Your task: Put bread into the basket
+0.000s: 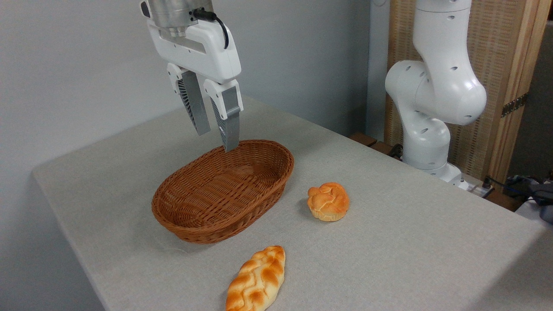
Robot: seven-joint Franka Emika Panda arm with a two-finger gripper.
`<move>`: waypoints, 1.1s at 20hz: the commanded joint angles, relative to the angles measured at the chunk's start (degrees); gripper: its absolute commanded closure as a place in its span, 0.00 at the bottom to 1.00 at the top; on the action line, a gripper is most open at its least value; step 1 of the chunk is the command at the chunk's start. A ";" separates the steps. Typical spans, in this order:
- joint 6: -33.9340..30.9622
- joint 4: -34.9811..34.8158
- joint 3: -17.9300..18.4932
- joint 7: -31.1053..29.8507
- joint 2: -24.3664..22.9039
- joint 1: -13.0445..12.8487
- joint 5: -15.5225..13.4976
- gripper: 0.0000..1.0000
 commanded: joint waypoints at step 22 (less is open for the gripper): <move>1.00 -1.55 0.30 -0.64 -0.88 -0.14 0.67 0.00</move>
